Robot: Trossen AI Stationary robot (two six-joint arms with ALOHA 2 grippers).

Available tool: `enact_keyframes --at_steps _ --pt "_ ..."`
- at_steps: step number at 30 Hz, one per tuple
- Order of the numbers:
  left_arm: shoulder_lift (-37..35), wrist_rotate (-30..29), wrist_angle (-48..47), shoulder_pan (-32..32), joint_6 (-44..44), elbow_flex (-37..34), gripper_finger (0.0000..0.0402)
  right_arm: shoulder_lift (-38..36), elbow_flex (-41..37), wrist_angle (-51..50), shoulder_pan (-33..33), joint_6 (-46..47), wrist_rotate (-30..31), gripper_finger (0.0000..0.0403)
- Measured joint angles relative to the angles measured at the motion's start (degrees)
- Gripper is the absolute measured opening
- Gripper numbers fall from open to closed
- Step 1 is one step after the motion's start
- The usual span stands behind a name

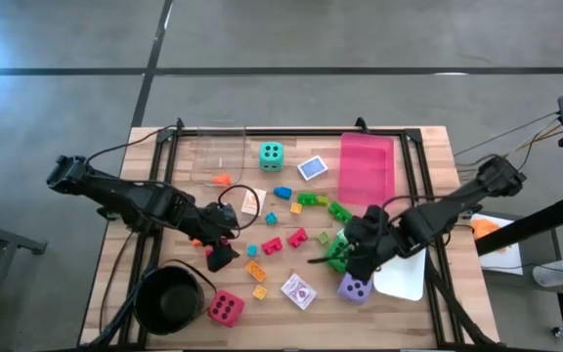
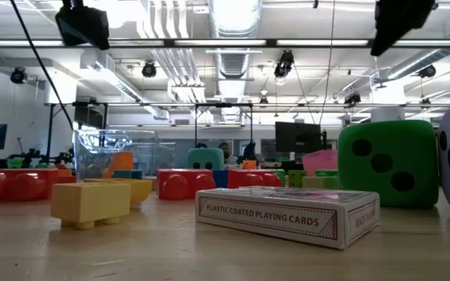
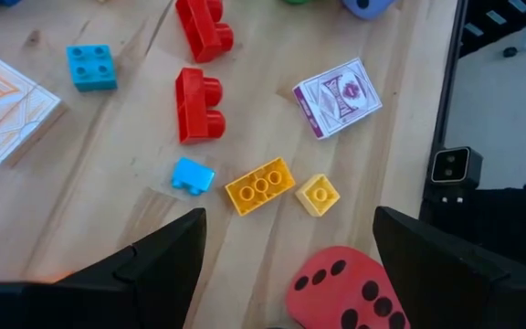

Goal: Pick & Place Toys
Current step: Put the green die into the pink bin

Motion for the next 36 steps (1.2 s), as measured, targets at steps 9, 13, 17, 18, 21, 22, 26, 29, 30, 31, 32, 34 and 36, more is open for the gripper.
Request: enact_keyframes --at_steps 9,13,17,18,21,22,26,29,30,31,32,34,36 --pt "0.0 -0.5 0.0 0.0 -0.2 0.0 0.0318 -1.3 -10.0 13.8 1.0 -0.6 -2.3 0.0290" --pt "0.0 -0.7 0.0 0.0 -0.2 0.0 0.0318 -1.6 -11.5 15.6 1.0 3.1 -2.7 0.0290" --pt "0.0 -1.3 0.0 0.0 0.0 -0.1 0.0318 -1.7 -12.4 16.0 1.0 4.6 -2.9 0.0290" --pt "0.0 -1.3 0.0 0.0 0.0 -0.1 0.0318 -1.7 -12.5 15.8 0.9 4.8 -3.1 0.0290" --pt "0.0 -1.3 0.0 0.0 0.0 -0.1 0.0318 -1.7 -12.5 15.7 -0.2 7.0 -4.3 0.0290" --pt "0.0 -1.3 0.0 0.0 0.0 -0.1 0.0318 -1.7 -12.5 15.6 -0.5 7.5 -4.8 0.0290" --pt "0.0 -1.3 0.0 0.0 -0.2 -0.1 0.0318 -1.7 -12.5 14.3 -1.8 8.1 -5.1 0.0290" --pt "0.0 -1.4 0.0 0.0 -0.4 -0.1 0.0318 -1.7 -12.5 14.3 -2.9 7.0 -6.0 0.0290" --pt "0.0 -1.6 0.0 0.0 -0.5 -0.1 0.0318 -1.7 -12.5 14.3 -3.4 6.3 -6.9 0.0290" --pt "0.0 -2.0 0.0 0.0 -0.7 -0.2 0.0318 -1.7 -12.6 14.4 -4.1 5.7 -8.3 0.0290" --pt "0.0 -2.3 0.0 0.0 -0.7 -0.2 0.0318 -1.7 -12.8 14.4 -4.9 5.1 -9.8 0.0290" --pt "0.0 -2.6 0.0 0.0 -0.8 -0.2 0.0318 -1.7 -13.3 14.4 -6.6 4.6 -12.3 0.0290" --pt "0.0 -2.6 0.0 0.0 -0.9 -0.2 0.0318 -1.7 -13.5 14.4 -8.3 3.4 -14.7 0.0291"
